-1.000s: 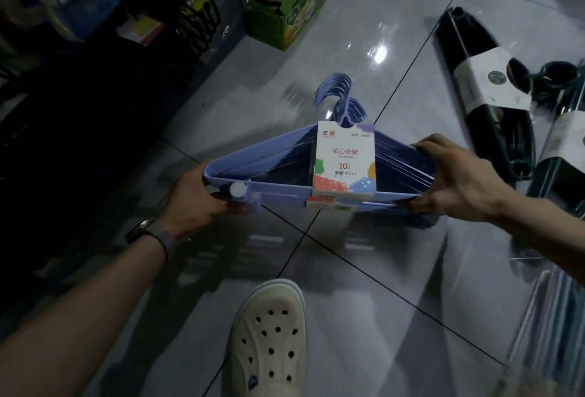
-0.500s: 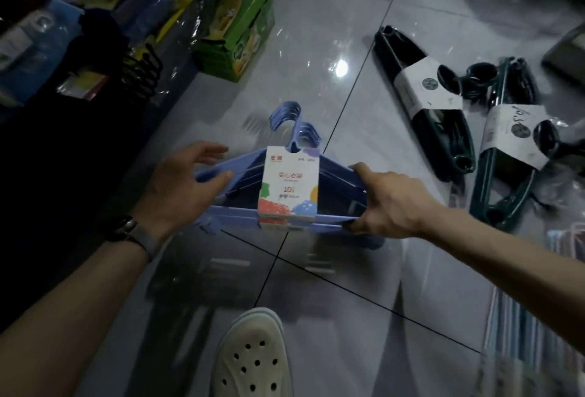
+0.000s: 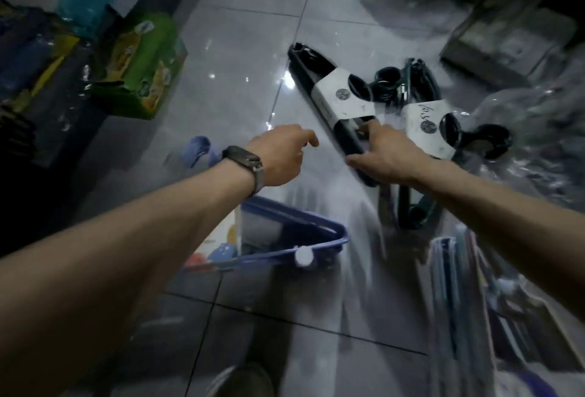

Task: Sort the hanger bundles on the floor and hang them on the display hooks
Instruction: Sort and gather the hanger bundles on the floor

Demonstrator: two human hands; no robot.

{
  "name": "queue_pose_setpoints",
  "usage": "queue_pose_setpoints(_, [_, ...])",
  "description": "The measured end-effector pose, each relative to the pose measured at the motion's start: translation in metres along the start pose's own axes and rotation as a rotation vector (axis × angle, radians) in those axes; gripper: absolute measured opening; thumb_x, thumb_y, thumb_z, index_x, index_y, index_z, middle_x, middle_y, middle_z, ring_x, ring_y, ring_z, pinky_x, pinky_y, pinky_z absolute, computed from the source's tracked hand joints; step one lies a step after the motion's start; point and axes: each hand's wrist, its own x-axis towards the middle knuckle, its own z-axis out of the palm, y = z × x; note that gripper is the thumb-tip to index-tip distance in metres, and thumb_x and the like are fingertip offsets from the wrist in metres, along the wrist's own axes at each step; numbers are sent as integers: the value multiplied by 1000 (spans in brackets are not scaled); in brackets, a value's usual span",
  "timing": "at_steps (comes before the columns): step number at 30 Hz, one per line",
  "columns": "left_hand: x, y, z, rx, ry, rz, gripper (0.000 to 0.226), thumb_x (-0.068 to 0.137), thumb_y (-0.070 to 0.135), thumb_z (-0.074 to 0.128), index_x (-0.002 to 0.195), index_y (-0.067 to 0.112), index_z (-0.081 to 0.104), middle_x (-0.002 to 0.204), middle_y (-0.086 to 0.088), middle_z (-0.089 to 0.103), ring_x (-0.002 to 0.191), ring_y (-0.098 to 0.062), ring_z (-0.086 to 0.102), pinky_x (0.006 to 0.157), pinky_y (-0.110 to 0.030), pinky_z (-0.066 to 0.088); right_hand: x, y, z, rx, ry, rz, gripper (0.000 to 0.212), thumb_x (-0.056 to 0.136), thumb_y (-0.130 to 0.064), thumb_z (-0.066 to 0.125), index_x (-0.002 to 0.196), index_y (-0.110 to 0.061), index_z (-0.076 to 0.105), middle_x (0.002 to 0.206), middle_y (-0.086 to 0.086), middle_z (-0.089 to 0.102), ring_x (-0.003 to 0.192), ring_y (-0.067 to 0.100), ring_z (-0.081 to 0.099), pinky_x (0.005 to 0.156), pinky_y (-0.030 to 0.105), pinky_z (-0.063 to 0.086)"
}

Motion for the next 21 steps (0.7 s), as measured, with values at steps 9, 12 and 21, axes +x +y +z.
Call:
queue_pose_setpoints(9, [86,67,49,260,-217,304,48,97,3,53,144,15,54,145,-6,52,135,-27,47,106,-40,46,8,101,-12,126,111,525,101,86,-58,70,158,-17,11,150,35,32,135,55,41,113,54,40])
queue_pose_setpoints(12, [92,71,57,312,-189,284,33,101,18,59,134,15,60,136,-5,56,128,-28,50,97,-44,51,14,106,-6,144,31,572,123,76,-75,68,161,-27,-8,156,35,29,139,53,38,118,55,35])
queue_pose_setpoints(21, [82,71,68,367,-140,358,25,101,28,60,123,18,64,126,0,61,119,-23,47,90,-39,48,24,101,5,178,30,531,149,70,-42,93,159,-35,-27,156,33,28,135,47,45,111,54,46])
